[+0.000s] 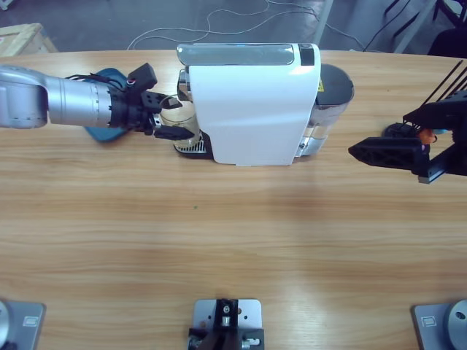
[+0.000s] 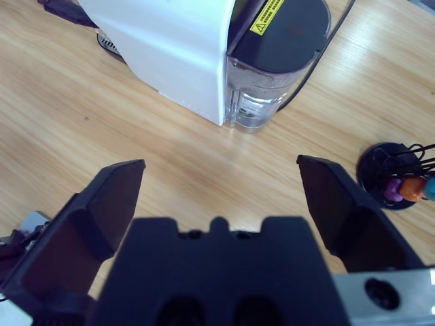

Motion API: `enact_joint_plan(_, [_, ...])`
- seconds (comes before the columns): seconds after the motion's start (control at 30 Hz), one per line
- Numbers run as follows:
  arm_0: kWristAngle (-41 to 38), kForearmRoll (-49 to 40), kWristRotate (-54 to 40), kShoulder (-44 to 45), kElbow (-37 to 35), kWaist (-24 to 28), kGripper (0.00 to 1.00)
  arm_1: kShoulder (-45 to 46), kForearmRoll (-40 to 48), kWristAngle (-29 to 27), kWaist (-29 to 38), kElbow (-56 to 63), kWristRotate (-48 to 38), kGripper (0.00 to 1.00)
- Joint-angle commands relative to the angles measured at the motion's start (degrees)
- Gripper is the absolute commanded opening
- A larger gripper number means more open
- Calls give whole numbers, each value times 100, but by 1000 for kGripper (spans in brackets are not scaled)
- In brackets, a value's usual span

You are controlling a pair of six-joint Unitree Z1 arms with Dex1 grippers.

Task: Pour coffee

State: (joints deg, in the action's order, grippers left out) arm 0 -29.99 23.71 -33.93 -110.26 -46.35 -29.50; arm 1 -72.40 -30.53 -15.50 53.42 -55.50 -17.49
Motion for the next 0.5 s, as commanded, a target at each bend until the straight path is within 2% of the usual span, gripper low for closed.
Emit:
enact_joint_plan(0.03, [99,58,141,-312,-32,-55,982,103,30,-104,45,242,62,1000])
enact_joint_plan(0.27, [13,70,194,-214,68,-47,982,79,30,-93,45,233,62,1000])
enact_joint_plan(0.5, [-183,230,268,572,402,257,982,73,30,-84,45,272,62,1000])
